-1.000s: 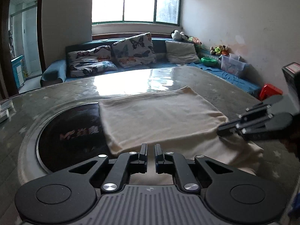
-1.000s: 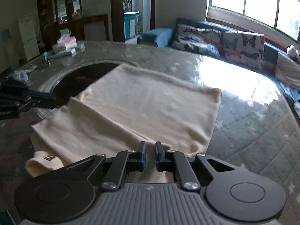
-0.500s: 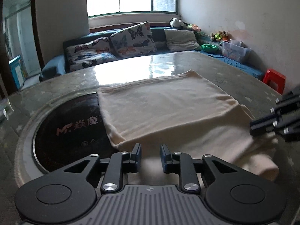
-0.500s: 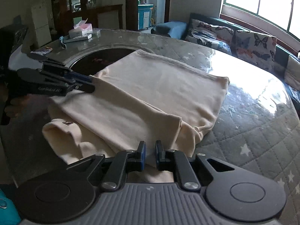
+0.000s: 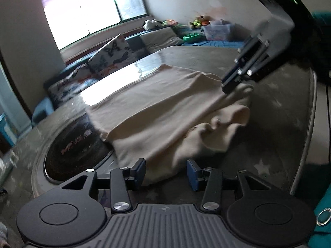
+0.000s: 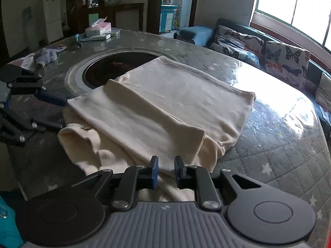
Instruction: Fold clothes
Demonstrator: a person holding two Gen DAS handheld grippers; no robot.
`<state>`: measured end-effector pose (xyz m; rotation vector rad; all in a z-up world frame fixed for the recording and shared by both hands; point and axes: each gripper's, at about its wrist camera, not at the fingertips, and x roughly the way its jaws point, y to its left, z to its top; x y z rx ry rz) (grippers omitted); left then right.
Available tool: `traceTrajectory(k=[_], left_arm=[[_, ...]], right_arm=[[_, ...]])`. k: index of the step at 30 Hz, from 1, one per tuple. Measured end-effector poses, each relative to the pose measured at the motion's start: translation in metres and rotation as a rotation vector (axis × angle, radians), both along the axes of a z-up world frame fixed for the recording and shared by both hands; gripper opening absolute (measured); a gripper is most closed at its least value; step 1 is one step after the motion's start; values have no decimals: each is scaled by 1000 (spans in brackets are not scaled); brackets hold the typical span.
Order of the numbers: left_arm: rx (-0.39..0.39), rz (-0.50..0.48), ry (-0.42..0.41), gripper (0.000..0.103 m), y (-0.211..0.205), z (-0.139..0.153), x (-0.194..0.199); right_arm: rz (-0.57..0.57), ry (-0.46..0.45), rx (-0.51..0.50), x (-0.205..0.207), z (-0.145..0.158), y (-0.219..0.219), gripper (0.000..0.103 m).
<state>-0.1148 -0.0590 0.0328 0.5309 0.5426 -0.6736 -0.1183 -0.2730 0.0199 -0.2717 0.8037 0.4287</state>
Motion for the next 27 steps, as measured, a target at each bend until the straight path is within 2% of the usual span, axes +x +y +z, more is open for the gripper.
traceTrajectory(k=[3, 5, 7, 9, 10, 11, 13, 17, 22, 24, 26, 27], left_arm=[[6, -33, -27, 47, -12, -6, -2], [14, -45, -41, 47, -18, -10, 0], [3, -53, -45, 46, -20, -10, 2], [-11, -61, -48, 33, -23, -10, 4], [-24, -65, -44, 22, -23, -8, 6], [-40, -66, -38, 16, -23, -6, 8], [-74, -54, -24, 11, -21, 0, 15], [-139, -11, 0, 10, -19, 16, 35], [-186, -2, 34, 9, -21, 26, 57], [-190, 9, 50, 9, -23, 23, 63], [-191, 15, 59, 10, -21, 20, 65], [-190, 16, 62, 12, -20, 18, 65]], right_arm=[[10, -6, -20, -7, 3, 0, 23], [33, -12, -38, -14, 4, 1, 33], [55, -19, -56, -21, 6, 2, 33], [78, -25, -73, -28, 8, 2, 40], [89, -28, -82, -32, 9, 3, 48], [105, -33, -95, -35, 9, 4, 50], [146, -48, -123, -42, 9, 7, 51], [219, -82, -169, -49, 4, 17, 58], [248, -150, -184, -38, -8, 28, 56], [239, -141, -167, -28, -13, 29, 47], [228, -104, -129, -17, -17, 28, 27], [220, -87, -107, -12, -17, 27, 23]])
